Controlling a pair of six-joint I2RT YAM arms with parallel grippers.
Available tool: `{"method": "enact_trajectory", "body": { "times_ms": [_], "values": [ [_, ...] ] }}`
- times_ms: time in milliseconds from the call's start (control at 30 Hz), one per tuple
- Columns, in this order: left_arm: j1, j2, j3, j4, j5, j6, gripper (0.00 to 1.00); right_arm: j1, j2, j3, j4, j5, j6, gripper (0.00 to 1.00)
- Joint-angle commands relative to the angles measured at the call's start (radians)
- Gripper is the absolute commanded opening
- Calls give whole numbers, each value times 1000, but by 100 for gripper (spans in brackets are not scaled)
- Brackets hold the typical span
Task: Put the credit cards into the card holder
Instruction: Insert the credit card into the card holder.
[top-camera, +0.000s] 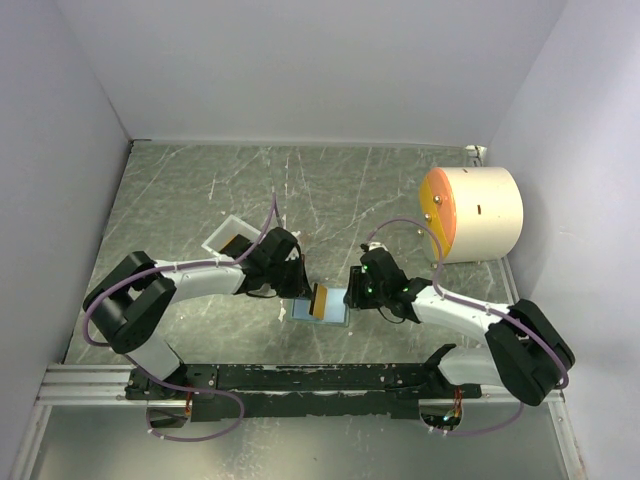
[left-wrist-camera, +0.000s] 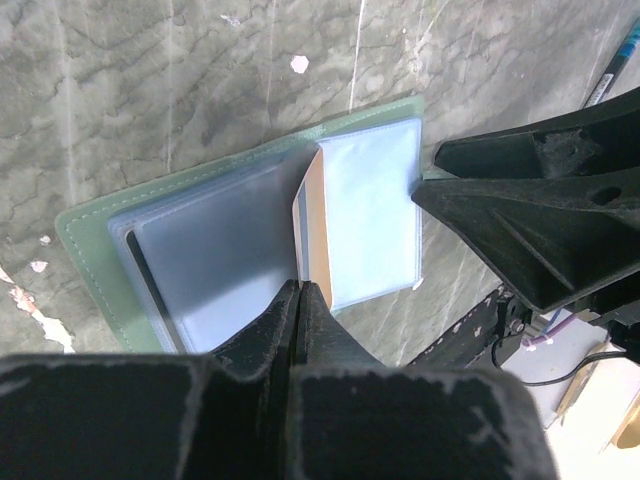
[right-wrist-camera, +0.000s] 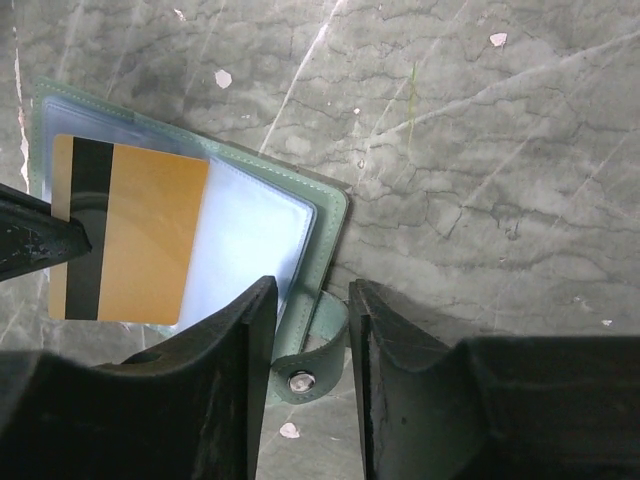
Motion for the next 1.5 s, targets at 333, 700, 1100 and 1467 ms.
{"method": "enact_trajectory", "body": {
  "times_ms": [333,700,1100,1467],
  "values": [
    [-7,37,-4,-54,25,-38,7,-3,2,12,-4,5,-3,31],
    [-7,46,36,-108,-62,3,7,-4,8,14,0,-4,-2,31],
    [-8,80,46,-120,-40,18,7,-3,9,0,15,-17,7,31],
    [-9,98,46,-100,-34,11,7,-3,3,-8,15,-16,8,31]
  ]
}}
